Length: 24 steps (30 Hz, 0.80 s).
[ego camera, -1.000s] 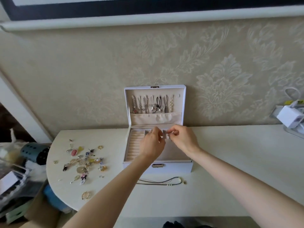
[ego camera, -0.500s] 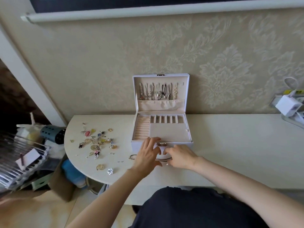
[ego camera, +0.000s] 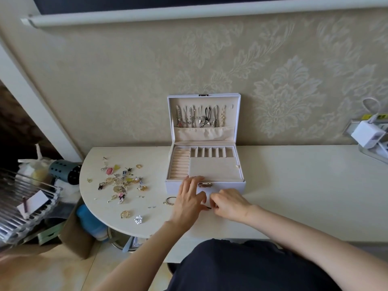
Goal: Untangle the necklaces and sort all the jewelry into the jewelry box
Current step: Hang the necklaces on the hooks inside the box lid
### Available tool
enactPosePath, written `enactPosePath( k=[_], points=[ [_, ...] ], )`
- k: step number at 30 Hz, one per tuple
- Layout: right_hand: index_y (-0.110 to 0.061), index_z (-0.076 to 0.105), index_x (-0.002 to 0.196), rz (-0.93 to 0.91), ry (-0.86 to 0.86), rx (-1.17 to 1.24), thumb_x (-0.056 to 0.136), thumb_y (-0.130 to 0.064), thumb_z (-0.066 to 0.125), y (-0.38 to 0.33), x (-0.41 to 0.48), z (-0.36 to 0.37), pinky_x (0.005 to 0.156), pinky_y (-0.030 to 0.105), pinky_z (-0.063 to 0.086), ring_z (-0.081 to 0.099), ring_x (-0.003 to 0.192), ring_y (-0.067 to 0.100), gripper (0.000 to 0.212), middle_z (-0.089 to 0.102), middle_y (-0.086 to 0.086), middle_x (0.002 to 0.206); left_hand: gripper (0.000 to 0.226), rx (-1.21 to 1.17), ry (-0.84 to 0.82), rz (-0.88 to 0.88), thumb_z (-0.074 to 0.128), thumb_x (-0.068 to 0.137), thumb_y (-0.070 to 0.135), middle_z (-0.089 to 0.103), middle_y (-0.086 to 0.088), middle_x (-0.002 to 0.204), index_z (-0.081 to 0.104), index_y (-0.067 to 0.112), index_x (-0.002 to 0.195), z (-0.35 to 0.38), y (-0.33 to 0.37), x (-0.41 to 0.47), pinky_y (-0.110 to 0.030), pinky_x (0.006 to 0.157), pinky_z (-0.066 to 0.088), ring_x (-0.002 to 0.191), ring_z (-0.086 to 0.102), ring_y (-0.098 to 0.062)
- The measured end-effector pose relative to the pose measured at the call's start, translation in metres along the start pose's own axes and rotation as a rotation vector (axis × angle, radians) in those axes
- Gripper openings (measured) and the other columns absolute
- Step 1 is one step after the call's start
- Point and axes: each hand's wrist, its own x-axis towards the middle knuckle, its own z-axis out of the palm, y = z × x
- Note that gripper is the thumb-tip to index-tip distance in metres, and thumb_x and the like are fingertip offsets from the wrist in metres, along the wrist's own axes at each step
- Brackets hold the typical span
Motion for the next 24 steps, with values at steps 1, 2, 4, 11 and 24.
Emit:
enactPosePath(
  k=[1, 2, 4, 11, 24],
  points=[
    [-0.007, 0.061, 0.104, -0.003, -0.002, -0.012, 0.092, -0.015, 0.044, 0.0, 0.0, 0.001, 0.066, 0.029, 0.033, 0.061, 0.089, 0.032, 0.022, 0.067, 0.013, 0.097, 0.03, -0.026, 0.009, 0.01, 0.087, 0.058, 0.033, 0.055, -0.01, 0.125, 0.061, 0.021, 0.069, 0.0, -0.002, -0.001, -0.041, 0.098, 0.042, 0.119, 0.04, -0.027],
    [-0.007, 0.06, 0.103, -0.001, -0.002, -0.016, 0.091, -0.014, 0.044, 0.0, 0.0, 0.002, 0.066, 0.03, 0.033, 0.061, 0.088, 0.032, 0.022, 0.067, 0.013, 0.097, 0.029, -0.06, 0.025, 0.017, 0.085, 0.062, 0.029, 0.053, -0.01, 0.128, 0.061, 0.02, 0.076, -0.001, -0.005, -0.003, -0.04, 0.098, 0.043, 0.12, 0.042, -0.028],
    [-0.007, 0.06, 0.102, 0.01, 0.004, 0.003, 0.089, -0.012, 0.045, 0.002, 0.001, 0.003, 0.066, 0.029, 0.033, 0.061, 0.088, 0.032, 0.021, 0.067, 0.013, 0.096, 0.033, -0.092, 0.076, 0.015, 0.083, 0.066, 0.021, 0.051, -0.008, 0.125, 0.058, 0.017, 0.086, -0.002, -0.009, -0.01, -0.036, 0.091, 0.044, 0.113, 0.048, -0.027],
    [-0.015, 0.061, 0.097, 0.076, 0.143, 0.224, 0.088, -0.019, 0.05, 0.006, 0.0, 0.003, 0.071, 0.027, 0.042, 0.063, 0.084, 0.02, 0.015, 0.07, 0.0, 0.084, 0.057, 0.007, 0.072, -0.21, 0.089, 0.053, 0.027, 0.058, 0.0, 0.083, 0.046, 0.022, 0.09, -0.003, -0.018, -0.031, -0.027, 0.067, 0.028, 0.079, 0.042, -0.017],
    [-0.018, 0.057, 0.096, 0.147, 0.315, 0.305, 0.087, -0.023, 0.054, 0.006, -0.002, -0.003, 0.052, 0.024, 0.033, 0.054, 0.06, 0.014, 0.011, 0.059, -0.007, 0.066, 0.023, -0.188, 0.07, -0.32, 0.074, 0.077, 0.014, 0.061, 0.004, 0.063, 0.051, 0.017, 0.08, -0.01, -0.015, -0.03, -0.031, 0.057, 0.044, 0.058, 0.057, -0.022]
  ],
)
